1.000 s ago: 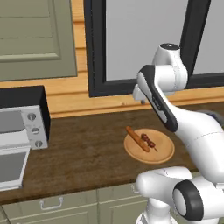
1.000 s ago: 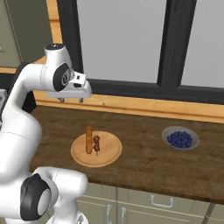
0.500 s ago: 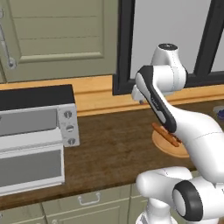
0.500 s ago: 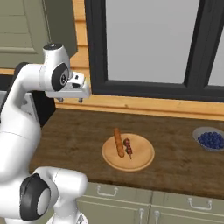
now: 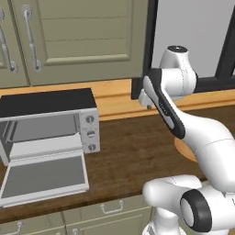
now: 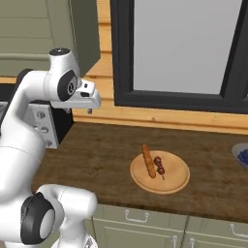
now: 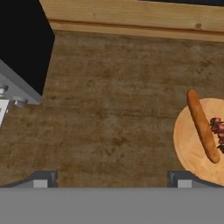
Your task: Pick up the kebab skewer and baguette bread, and place them inside the toaster oven. Close the toaster oven door and start by setting the timer.
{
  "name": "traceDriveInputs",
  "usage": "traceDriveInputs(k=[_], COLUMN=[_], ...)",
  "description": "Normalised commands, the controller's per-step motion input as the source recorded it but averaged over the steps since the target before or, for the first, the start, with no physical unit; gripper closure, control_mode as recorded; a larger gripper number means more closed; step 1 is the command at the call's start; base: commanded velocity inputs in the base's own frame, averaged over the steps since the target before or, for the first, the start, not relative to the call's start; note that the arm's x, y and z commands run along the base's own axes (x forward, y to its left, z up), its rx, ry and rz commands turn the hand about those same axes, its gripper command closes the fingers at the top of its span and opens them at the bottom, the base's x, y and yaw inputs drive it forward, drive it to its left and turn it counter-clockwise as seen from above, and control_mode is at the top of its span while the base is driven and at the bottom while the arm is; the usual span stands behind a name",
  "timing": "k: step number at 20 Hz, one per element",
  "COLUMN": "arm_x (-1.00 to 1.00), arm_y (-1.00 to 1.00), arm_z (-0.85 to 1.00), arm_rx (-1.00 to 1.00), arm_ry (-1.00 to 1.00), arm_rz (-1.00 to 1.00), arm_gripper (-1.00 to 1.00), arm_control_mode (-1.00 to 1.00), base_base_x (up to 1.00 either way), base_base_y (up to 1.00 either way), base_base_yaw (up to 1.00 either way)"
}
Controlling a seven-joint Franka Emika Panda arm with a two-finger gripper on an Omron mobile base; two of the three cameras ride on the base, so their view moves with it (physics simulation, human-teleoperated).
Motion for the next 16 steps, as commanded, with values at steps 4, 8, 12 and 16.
traceDriveInputs(k=[4,8,12,16], arm_x=[0.00,0.00,0.00,0.00], arm_y=[0.00,0.00,0.00,0.00], arm_z=[0.00,0.00,0.00,0.00], arm_rx=[0.00,0.00,0.00,0.00], arm_ry=[0.00,0.00,0.00,0.00], arm_rz=[0.00,0.00,0.00,0.00], arm_gripper=[-1.00,-1.00,-1.00,-1.00], arm_control_mode=[1.00,1.00,1.00,1.00], base_base_x=[0.48,0.53,0.66,0.19], base_base_y=[0.15,0.00,-0.01,-0.01], base_base_yaw=[0.00,0.00,0.00,0.00])
